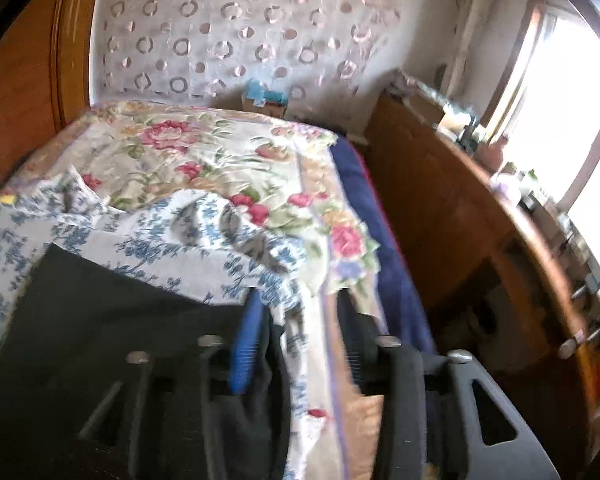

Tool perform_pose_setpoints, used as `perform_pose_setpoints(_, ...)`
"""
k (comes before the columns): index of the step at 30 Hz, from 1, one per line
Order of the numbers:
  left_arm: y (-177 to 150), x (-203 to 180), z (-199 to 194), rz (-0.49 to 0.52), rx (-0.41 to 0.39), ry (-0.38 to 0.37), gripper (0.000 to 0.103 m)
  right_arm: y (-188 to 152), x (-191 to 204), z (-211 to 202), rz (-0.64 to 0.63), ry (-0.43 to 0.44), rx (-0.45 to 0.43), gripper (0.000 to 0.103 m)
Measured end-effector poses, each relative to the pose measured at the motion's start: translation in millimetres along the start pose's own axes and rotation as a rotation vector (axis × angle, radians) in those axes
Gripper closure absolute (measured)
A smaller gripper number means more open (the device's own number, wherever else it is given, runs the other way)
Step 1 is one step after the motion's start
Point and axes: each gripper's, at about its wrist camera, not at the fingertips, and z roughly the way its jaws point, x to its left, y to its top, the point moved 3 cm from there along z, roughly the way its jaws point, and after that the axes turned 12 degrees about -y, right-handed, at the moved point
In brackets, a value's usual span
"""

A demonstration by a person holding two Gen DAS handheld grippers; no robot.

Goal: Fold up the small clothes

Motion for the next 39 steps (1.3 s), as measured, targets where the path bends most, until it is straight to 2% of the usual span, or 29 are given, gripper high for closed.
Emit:
perform_pose_setpoints(5,-1.2,-10.9,7.0,0.011,0.015,-0.022,0.025,-26.5,-1.8,-28.1,0.013,0.089,-0.010,0.059)
perform_pose_setpoints(17,-13.0,-34.7,31.1,0.031,0.089,-0.054,0.025,-138.9,-21.1,-122.6,-0.005,0.275,-0.041,0.059)
perform_pose_setpoints(21,-17.4,-38.7,38.4,0.035,0.122,-0.055,0.025,-165.5,-30.5,-128.8,-0.014,0.320,-0.015,0.045)
perform_pose_setpoints(26,-20.4,-43.7,43.5,0.042,0.146,-0.057,0.025,-181.0,-36.8,-132.7,-0.044,0.285,-0.001,0.044)
perform_pose_setpoints(33,-26.1,-52.7,47.1,0.057,0.171,-0.094,0.025,-182.5,-55.7,-150.0,-0.020,0.279,-0.029,0.044)
perform_pose_setpoints(35,-27.3,-54.8,47.2,0.058,0.179,-0.113,0.031,-183.5,-58.7,-156.2,-0.018,0.280,-0.039,0.044)
perform_pose_setpoints(37,-29.9,-56.5,48.3,0.056,0.197,-0.129,0.042,-185.3,-61.2,-162.9,-0.015,0.295,-0.045,0.044)
perform_pose_setpoints(39,-33.4,-58.1,50.2,0.055,0.219,-0.146,0.049,-187.7,-58.9,-168.7,-0.019,0.309,-0.049,0.044)
